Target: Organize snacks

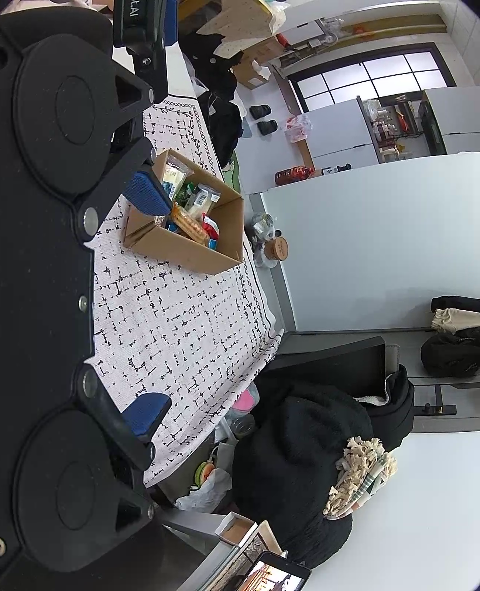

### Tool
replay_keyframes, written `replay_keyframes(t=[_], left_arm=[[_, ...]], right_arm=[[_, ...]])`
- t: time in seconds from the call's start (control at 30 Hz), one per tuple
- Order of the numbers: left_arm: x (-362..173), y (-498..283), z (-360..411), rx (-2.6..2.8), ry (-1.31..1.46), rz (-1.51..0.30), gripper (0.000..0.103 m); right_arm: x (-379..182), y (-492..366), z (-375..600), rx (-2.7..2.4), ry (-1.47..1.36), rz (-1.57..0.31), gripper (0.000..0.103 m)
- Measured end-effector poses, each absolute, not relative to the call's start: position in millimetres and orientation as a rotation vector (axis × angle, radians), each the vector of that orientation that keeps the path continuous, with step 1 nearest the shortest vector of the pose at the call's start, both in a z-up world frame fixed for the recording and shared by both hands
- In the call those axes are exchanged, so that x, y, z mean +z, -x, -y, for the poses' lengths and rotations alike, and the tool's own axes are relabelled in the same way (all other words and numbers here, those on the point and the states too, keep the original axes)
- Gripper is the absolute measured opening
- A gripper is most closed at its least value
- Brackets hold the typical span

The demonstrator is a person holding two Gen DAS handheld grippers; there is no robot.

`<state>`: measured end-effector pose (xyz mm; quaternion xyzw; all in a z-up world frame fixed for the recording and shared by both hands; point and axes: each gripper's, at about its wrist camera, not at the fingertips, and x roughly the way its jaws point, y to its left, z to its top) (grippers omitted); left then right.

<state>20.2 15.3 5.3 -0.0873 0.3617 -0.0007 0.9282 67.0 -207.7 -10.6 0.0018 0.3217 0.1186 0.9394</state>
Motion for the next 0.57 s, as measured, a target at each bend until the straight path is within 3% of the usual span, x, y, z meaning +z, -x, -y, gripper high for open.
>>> replay_keyframes(t=[0.57], left_arm=[[6.3, -19.3, -15.4, -0.001, 0.183, -0.738, 0.103]], right_arm=[[-11.7, -66.9, 205.9, 0.243, 0.003, -0.661, 0.103]])
